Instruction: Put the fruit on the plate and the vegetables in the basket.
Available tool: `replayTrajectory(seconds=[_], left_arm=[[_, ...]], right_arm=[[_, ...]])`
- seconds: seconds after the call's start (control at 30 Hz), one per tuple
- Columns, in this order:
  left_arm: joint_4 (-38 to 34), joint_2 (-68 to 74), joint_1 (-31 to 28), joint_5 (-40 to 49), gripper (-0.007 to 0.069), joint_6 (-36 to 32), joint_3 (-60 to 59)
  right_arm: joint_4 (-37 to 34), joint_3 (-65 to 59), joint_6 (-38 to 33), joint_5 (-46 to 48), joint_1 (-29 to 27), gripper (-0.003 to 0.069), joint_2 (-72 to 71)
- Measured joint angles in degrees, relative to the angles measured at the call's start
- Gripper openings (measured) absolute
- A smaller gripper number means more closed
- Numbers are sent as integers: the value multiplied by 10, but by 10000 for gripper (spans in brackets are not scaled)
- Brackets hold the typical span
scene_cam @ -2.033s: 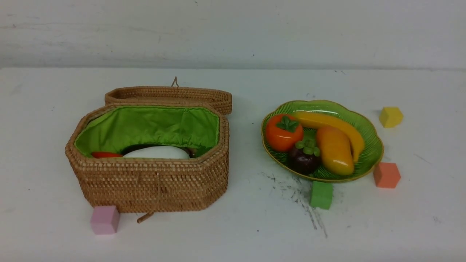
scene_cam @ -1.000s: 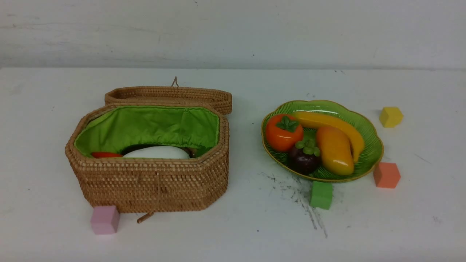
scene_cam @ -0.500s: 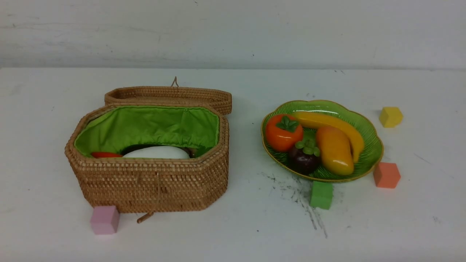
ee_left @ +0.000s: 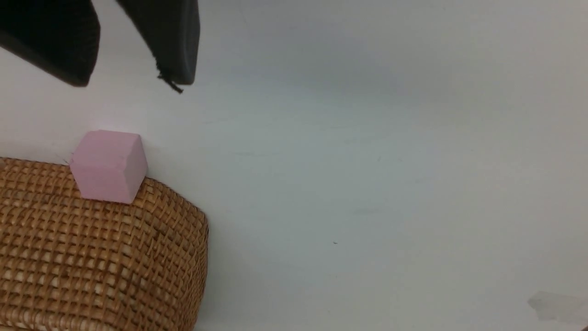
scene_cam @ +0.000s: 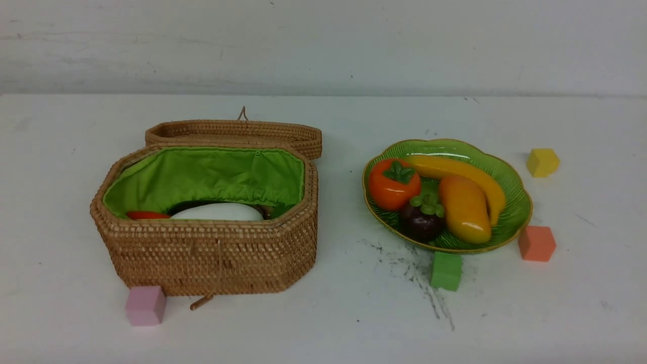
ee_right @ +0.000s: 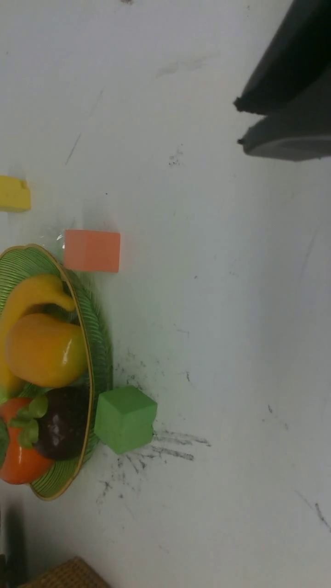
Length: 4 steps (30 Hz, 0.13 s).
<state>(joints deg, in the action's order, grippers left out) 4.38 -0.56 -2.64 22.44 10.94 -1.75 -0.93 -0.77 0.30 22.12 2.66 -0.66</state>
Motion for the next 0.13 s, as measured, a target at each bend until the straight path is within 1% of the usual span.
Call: replayTrajectory(seconds=[0.13], left_arm=[[0, 0, 0, 0, 239, 0, 0]], right_arm=[[0, 0, 0, 0, 0, 99, 0]])
